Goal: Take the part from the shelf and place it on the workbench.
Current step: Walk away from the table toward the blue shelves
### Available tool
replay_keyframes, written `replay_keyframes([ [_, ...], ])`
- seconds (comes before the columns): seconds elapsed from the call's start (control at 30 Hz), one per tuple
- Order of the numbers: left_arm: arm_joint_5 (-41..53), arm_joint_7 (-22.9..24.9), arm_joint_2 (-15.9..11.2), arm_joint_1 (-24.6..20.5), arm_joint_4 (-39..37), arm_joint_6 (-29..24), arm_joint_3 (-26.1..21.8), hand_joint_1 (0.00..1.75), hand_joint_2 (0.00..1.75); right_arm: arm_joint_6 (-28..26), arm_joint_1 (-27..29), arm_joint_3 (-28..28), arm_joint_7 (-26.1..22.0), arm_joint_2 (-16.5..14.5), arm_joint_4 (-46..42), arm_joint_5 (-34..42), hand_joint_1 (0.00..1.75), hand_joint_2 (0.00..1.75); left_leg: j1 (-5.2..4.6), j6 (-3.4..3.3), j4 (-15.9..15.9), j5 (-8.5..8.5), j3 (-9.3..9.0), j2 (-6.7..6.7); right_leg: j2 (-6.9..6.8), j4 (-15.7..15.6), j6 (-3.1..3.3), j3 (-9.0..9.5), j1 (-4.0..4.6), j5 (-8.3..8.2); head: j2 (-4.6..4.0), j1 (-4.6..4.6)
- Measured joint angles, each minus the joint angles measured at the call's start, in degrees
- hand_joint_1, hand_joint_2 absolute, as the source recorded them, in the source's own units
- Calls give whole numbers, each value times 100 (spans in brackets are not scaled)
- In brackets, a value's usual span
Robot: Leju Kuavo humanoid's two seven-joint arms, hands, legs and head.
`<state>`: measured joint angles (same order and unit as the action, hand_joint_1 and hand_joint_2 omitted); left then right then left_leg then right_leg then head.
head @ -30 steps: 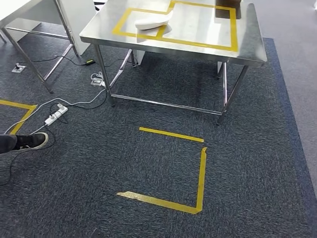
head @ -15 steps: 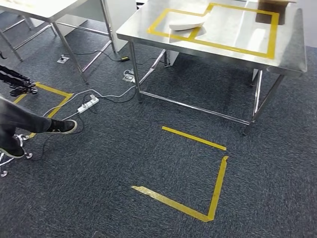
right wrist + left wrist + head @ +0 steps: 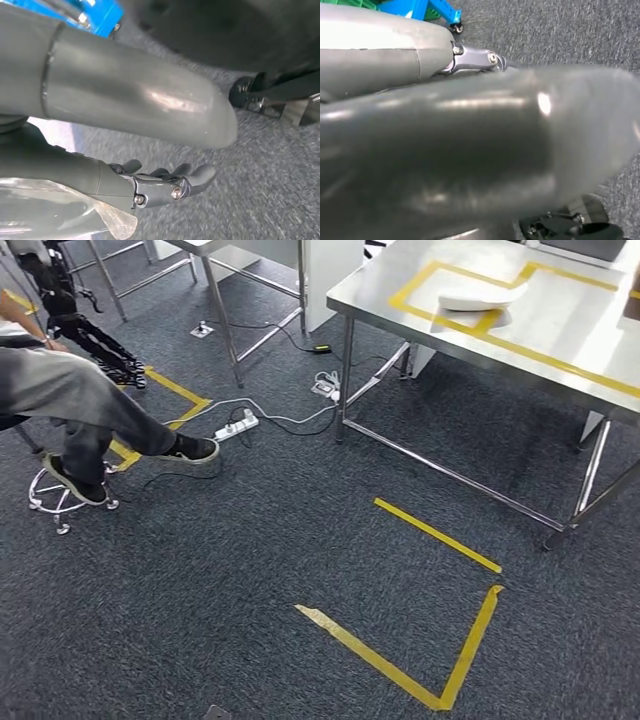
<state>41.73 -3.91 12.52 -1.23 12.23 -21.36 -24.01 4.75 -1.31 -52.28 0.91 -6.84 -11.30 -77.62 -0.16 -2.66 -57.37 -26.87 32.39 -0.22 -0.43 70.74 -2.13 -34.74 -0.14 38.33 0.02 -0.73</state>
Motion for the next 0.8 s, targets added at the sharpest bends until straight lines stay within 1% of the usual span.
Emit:
replay_keyframes([
  [0.03,1,3,7,1,-1,-4,-1,0,0,-5,13,-7,11,15,0,55,0,0,0,-3,-1,8,8,-84,26,237,-3,-128,-3,36,0,1],
  [0.07,1,2,7,8,-1,-5,-1,0,0,-10,20,-16,25,28,0,103,0,0,1,0,-4,14,9,-171,39,250,-4,-155,-7,-51,0,0],
  [0.1,0,-6,3,14,-2,3,-1,0,0,-15,24,-26,36,38,0,138,0,0,4,9,-9,19,6,-260,65,18,-4,-65,-17,-248,0,2],
  [0.13,-1,-19,-4,19,-2,16,-1,0,0,-17,26,-35,46,45,0,159,0,0,7,21,-17,23,5,-344,145,-372,-6,101,-35,-493,0,1],
  [0.17,-2,-36,-14,18,-2,34,-1,0,0,-17,27,-44,54,47,1,172,0,0,0,43,-36,23,16,-422,293,-776,-10,272,-59,-676,0,1],
  [0.2,-3,-50,-25,14,-2,50,-1,0,0,-17,27,-51,56,48,1,180,0,0,-3,70,-59,26,40,-499,426,-1091,-11,410,-81,-784,0,7],
  [0.23,-4,-63,-38,13,-2,57,-1,0,0,-17,28,-57,57,48,2,183,0,0,-5,105,-77,36,72,-568,524,-1265,-10,491,-93,-816,0,10],
  [0.27,-5,-78,-50,20,-2,59,-2,0,0,-16,27,-59,52,48,2,181,0,0,-1,148,-88,52,105,-638,551,-1318,-1,521,-91,-797,0,15],
  [0.3,-8,-91,-64,34,-2,53,-4,0,0,-17,26,-60,30,48,2,174,0,0,11,188,-89,76,132,-709,490,-1328,23,534,-87,-802,0,19],
  [0.33,-12,-103,-78,54,-3,46,-10,0,0,-18,23,-60,0,50,2,160,0,0,18,221,-102,78,154,-711,413,-1336,56,543,-85,-821,0,17],
  [0.37,-16,-113,-88,70,-3,39,-19,0,0,-21,18,-60,-39,53,1,139,0,0,16,248,-168,31,189,-626,336,-1347,95,547,-85,-839,0,28],
  [0.4,-20,-120,-97,76,-4,34,-28,0,0,-27,15,-60,-78,56,1,116,0,0,9,268,-338,-85,264,-483,252,-1362,135,552,-86,-852,0,42],
  [0.43,-22,-128,-104,72,-4,32,-36,0,0,-33,15,-60,-109,61,0,91,0,0,7,284,-620,-260,383,-305,161,-1370,164,556,-78,-856,0,55],
  [0.47,-22,-138,-108,65,-4,27,-40,0,0,-37,16,-60,-135,63,0,67,0,0,7,302,-990,-459,541,-165,69,-1370,184,556,-62,-851,0,67],
  [0.5,-20,-149,-112,59,-4,22,-43,0,0,-40,19,-59,-154,64,0,46,0,0,14,316,-1361,-627,694,-94,-32,-1369,198,555,-47,-844,0,69],
  [0.53,-19,-159,-113,60,-4,19,-45,0,0,-40,19,-58,-168,65,0,29,0,0,20,322,-1615,-712,787,-59,-129,-1368,204,551,-36,-838,0,69],
  [0.57,-17,-168,-114,69,-4,16,-48,0,0,-39,13,-57,-179,65,0,16,0,0,24,321,-1681,-695,791,-37,-219,-1368,208,547,-28,-833,0,69],
  [0.6,-16,-174,-116,79,-4,16,-50,0,0,-39,2,-56,-187,65,0,7,0,0,24,312,-1525,-581,685,-13,-299,-1368,208,549,-23,-827,0,70],
  [0.63,-16,-180,-120,86,-4,15,-51,0,0,-38,-12,-56,-193,65,0,3,0,0,18,290,-1177,-406,483,57,-373,-1368,205,562,-17,-819,0,70],
  [0.67,-16,-186,-124,84,-4,15,-53,0,0,-38,-23,-55,-198,65,1,1,0,0,-2,265,-769,-267,259,196,-443,-1367,197,576,-6,-808,0,70],
  [0.7,-15,-191,-128,73,-4,13,-55,0,0,-39,-30,-55,-203,65,1,0,0,0,-24,234,-426,-170,78,316,-508,-1362,179,584,10,-793,0,68],
  [0.73,-13,-197,-132,62,-4,9,-59,0,0,-39,-37,-55,-208,65,2,0,0,0,-46,206,-200,-127,-33,409,-568,-1359,158,594,25,-782,0,65],
  [0.77,-11,-203,-134,57,-4,3,-66,0,0,-40,-45,-55,-219,65,2,0,0,0,-66,184,-115,-134,-58,440,-626,-1358,134,600,37,-773,0,65],
  [0.8,-9,-208,-138,62,-4,-7,-75,0,0,-40,-58,-54,-237,63,2,0,0,0,-74,160,-101,-123,-43,382,-680,-1360,107,611,41,-769,0,65],
])
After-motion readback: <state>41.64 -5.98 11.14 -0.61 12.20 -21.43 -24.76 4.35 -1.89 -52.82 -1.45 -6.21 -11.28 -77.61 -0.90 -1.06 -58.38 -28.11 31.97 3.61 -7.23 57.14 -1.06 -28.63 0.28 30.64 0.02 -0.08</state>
